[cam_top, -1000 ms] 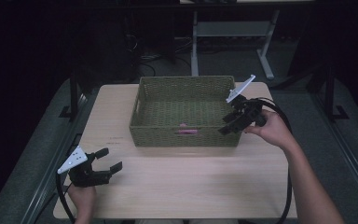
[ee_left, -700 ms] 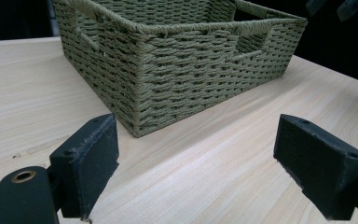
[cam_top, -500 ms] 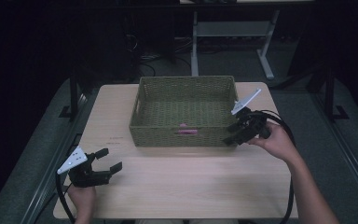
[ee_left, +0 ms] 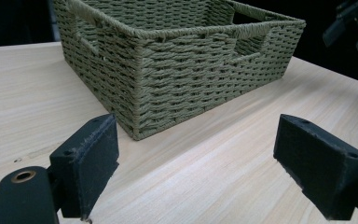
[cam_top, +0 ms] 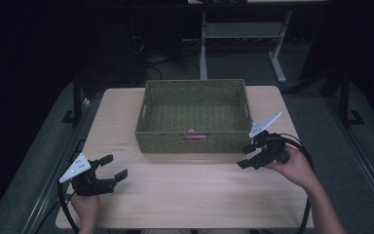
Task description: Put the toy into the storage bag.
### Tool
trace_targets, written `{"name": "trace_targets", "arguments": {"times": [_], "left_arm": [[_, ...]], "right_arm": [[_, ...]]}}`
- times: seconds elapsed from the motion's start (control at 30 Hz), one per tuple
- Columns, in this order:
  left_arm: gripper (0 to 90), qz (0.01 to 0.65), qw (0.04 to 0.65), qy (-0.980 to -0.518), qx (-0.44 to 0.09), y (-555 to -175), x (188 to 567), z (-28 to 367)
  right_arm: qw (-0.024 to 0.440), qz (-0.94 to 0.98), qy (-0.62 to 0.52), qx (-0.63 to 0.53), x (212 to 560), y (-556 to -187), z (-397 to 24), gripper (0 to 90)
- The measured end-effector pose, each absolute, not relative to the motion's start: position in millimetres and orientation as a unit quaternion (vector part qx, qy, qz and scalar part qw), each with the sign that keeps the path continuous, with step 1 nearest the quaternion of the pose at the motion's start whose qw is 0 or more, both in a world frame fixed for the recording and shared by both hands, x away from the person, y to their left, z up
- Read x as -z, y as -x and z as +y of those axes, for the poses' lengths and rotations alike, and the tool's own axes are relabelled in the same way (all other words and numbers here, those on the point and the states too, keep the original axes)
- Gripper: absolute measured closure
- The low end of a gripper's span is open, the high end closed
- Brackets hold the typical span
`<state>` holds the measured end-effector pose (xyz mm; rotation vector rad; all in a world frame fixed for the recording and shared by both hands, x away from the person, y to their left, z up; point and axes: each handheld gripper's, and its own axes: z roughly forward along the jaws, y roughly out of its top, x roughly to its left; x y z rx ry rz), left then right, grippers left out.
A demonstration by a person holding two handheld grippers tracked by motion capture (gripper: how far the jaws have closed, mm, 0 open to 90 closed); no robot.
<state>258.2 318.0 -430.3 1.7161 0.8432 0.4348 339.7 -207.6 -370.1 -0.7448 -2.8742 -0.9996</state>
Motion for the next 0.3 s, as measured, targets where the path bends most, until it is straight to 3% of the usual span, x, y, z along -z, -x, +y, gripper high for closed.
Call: {"name": "trace_targets", "arguments": {"times": [0.3], "left_arm": [[13.4,0.356,0.555,-0.730,-0.182,-259,430,316]], "right_arm": [[-0.023,-0.904,0.273,0.328,392,-307,-227,34.5]]}}
